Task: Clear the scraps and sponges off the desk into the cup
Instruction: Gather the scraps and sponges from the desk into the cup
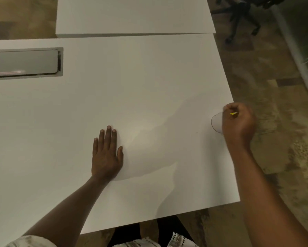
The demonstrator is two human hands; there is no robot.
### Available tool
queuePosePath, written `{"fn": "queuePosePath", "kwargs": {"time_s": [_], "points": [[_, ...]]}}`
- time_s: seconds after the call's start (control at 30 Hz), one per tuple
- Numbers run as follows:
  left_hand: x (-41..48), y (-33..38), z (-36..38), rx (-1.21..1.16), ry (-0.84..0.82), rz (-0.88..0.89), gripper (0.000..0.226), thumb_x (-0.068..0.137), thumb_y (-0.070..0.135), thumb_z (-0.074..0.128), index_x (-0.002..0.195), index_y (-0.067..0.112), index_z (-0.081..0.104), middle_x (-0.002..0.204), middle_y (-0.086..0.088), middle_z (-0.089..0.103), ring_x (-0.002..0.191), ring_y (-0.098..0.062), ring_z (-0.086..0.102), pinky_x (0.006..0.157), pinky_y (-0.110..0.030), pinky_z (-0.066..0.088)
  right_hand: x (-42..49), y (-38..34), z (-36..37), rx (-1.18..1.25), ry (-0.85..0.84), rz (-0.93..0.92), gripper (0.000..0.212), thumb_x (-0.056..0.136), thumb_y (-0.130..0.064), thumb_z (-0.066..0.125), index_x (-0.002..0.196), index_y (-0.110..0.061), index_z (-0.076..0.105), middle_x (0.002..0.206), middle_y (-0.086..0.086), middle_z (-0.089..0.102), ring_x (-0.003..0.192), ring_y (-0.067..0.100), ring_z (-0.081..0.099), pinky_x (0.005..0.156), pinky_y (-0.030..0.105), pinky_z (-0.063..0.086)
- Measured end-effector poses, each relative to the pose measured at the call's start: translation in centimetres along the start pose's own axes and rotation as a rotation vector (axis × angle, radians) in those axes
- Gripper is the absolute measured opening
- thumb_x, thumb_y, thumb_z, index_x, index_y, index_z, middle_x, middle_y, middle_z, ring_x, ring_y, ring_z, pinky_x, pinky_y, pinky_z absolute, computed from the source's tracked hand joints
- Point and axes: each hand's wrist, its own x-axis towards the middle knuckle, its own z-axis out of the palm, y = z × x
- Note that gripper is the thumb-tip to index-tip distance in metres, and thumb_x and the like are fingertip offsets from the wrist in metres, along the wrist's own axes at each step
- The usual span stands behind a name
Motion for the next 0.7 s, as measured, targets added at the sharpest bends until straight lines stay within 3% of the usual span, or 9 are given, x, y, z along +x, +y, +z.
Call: {"fn": "queuePosePath", "kwargs": {"time_s": [0.13,0.3,0.5,0.7], "points": [[0.0,-0.1,0.1,0.007,0.006,-0.001,0.067,0.102,0.038,0.028,0.161,0.013,0.01,0.17,-0.003,0.001,0.157,-0.024,-0.002,0.126,-0.05,0.012,1.1,2.9,-1.5,-0.208,0.021,0.011,0.012,0.084,-0.024,0.059,0.09,-0.018,0.067,0.097,0.007,0.067,0.091,0.031,0.061,0.071,0.034,0.044],[0.0,-0.1,0.2,0.004,0.016,-0.001,0.067,0.102,0.038,0.028,0.161,0.013,0.01,0.17,-0.003,0.002,0.157,-0.024,-0.001,0.126,-0.049,0.011,1.1,4.0,-1.2,-0.352,-0.07,0.059,0.007,0.086,-0.02,0.062,0.088,-0.017,0.068,0.096,0.012,0.066,0.092,0.038,0.06,0.068,0.034,0.042],[0.0,-0.1,0.2,0.001,0.027,0.006,0.067,0.102,0.038,0.029,0.161,0.013,0.012,0.17,-0.004,0.004,0.157,-0.024,0.001,0.126,-0.049,0.011,1.1,3.8,-1.2,-0.444,-0.131,0.039,0.014,0.089,-0.017,0.062,0.096,-0.012,0.072,0.099,0.02,0.066,0.093,0.042,0.059,0.07,0.036,0.044],[-0.1,0.0,0.3,0.01,0.03,0.003,0.066,0.102,0.037,0.028,0.161,0.013,0.013,0.17,-0.004,0.005,0.157,-0.024,0.001,0.126,-0.049,0.011,1.2,4.0,-1.1,-0.445,-0.095,0.061,0.011,0.086,-0.019,0.059,0.087,-0.012,0.068,0.096,0.018,0.065,0.09,0.04,0.059,0.066,0.034,0.039]]}}
